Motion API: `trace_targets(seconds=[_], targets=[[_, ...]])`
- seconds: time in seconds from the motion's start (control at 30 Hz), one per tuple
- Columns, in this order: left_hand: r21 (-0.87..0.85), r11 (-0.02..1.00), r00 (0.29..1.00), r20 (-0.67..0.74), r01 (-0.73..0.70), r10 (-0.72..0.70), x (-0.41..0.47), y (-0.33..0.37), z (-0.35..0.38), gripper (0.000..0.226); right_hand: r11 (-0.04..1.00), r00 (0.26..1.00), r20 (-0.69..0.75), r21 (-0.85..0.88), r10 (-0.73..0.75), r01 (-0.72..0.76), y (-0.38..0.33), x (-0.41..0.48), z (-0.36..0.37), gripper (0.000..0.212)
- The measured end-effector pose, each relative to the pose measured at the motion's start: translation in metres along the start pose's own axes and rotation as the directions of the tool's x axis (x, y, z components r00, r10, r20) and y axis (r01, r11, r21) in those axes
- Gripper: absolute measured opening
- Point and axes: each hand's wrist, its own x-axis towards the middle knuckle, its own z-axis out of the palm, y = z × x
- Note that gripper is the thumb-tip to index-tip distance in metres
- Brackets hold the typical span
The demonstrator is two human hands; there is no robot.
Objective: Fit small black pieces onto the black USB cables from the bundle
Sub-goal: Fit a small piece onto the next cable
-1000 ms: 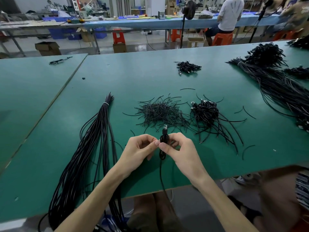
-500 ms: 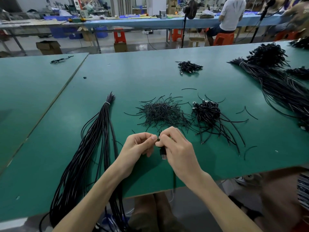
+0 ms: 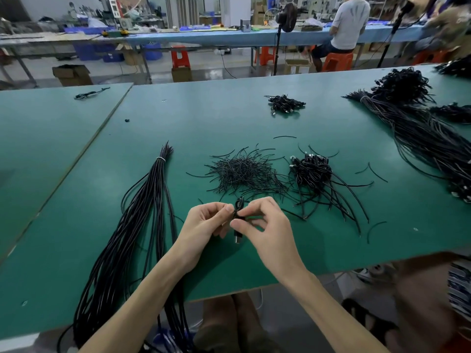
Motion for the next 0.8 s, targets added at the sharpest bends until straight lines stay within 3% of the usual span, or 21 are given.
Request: trace_targets(seconds=[0.1, 0.2, 0.27, 0.4, 0.53, 0.7, 0.8], targets=[[-0.013, 1.000, 1.000, 0.003, 0.008, -0.008, -0.001, 0.001, -0.001, 0.034, 0.978, 0.980, 0.020, 0.060, 0.198, -0.199, 0.002, -0.001, 0.006, 0.038], [-0.011, 1.000, 0.999, 0.037, 0.002, -0.002, -0.002, 0.002, -0.002, 0.030, 0.973, 0.972, 0.050, -0.035, 0.232, -0.230, 0.004, 0.001, 0.005, 0.029], [0.007, 1.000, 0.999, 0.050, -0.002, 0.002, -0.002, 0.003, -0.002, 0.029, 0.972, 0.987, 0.035, -0.184, 0.158, -0.149, 0.003, 0.004, 0.002, 0.026], [0.034, 0.999, 0.997, 0.070, -0.024, 0.021, -0.002, 0.005, 0.000, 0.028, 0.944, 1.000, 0.027, -0.331, 0.013, -0.004, 0.005, 0.010, -0.003, 0.045], [0.044, 0.999, 0.996, 0.085, -0.022, 0.018, -0.002, 0.005, -0.001, 0.028, 0.921, 0.992, 0.041, -0.370, -0.116, 0.123, 0.009, 0.015, -0.003, 0.026], [0.034, 0.999, 0.994, 0.112, -0.020, 0.016, -0.001, 0.004, -0.003, 0.029, 0.782, 0.908, 0.118, -0.470, -0.403, 0.408, 0.013, 0.020, -0.006, 0.023], [0.039, 0.999, 0.991, 0.132, -0.008, 0.003, -0.001, 0.002, -0.002, 0.030, 0.745, 0.876, 0.081, -0.493, -0.475, 0.449, 0.018, 0.018, -0.007, 0.023]])
